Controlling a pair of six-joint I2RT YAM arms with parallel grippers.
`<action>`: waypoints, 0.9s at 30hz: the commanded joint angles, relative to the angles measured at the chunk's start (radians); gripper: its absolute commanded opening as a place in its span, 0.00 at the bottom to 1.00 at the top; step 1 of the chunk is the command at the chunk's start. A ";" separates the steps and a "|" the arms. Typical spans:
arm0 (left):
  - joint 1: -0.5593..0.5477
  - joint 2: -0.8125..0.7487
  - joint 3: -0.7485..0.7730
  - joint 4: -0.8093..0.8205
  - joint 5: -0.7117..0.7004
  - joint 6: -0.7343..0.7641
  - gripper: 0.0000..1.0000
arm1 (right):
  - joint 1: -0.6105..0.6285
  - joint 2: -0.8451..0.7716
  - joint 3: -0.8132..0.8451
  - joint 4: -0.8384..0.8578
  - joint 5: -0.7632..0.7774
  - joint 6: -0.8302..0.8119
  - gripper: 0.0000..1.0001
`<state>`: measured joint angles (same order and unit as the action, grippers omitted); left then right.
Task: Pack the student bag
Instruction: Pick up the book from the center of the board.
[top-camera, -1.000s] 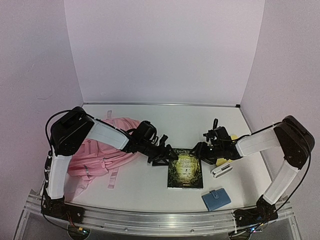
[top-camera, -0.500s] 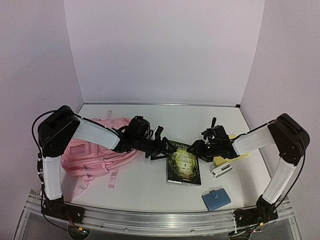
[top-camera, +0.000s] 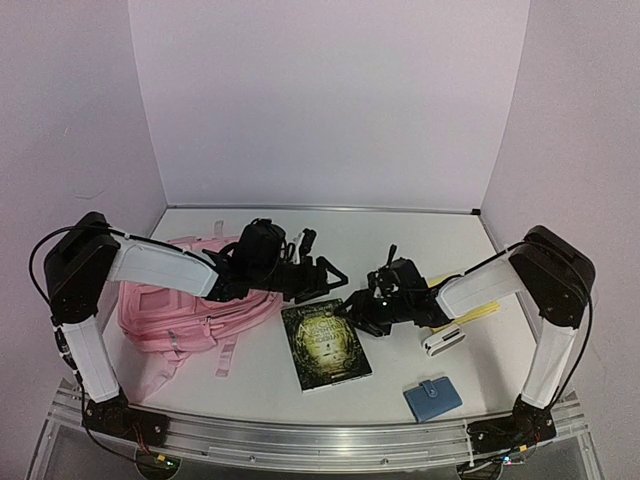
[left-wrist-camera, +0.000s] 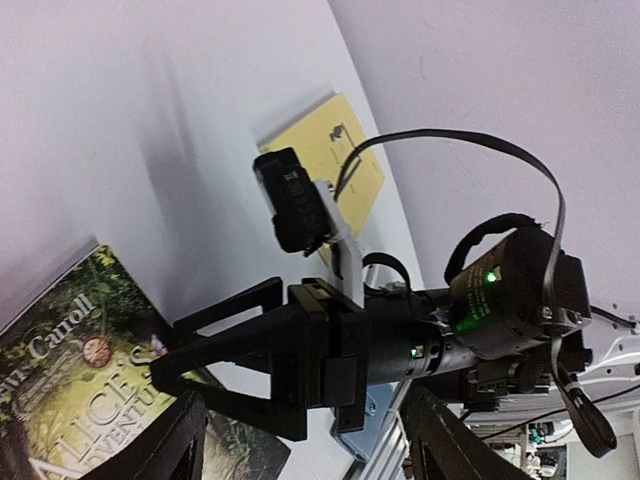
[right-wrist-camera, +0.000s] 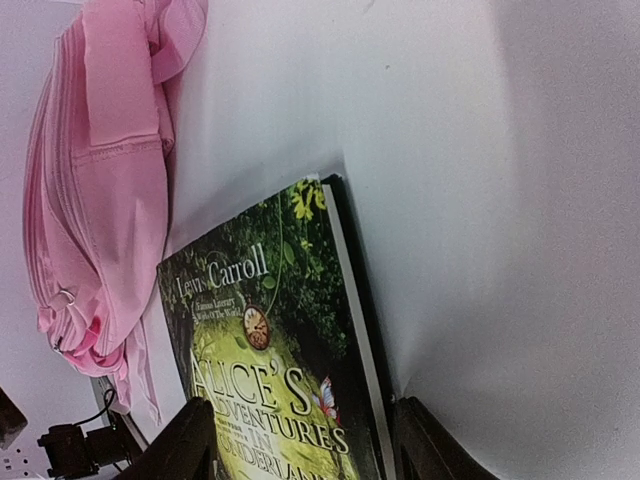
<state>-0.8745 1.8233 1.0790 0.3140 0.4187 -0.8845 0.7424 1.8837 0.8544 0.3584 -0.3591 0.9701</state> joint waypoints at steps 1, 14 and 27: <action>-0.001 -0.139 0.010 -0.278 -0.198 0.100 0.70 | 0.024 0.035 0.020 -0.050 0.099 0.048 0.58; -0.004 -0.162 -0.169 -0.440 -0.098 -0.043 0.73 | -0.003 -0.036 0.024 -0.303 0.036 -0.276 0.69; -0.004 0.000 -0.175 -0.360 -0.051 -0.085 0.73 | -0.003 -0.004 0.026 -0.158 -0.258 -0.235 0.65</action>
<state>-0.8818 1.7741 0.9030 -0.0680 0.3443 -0.9438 0.7345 1.8565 0.9004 0.1705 -0.5109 0.7049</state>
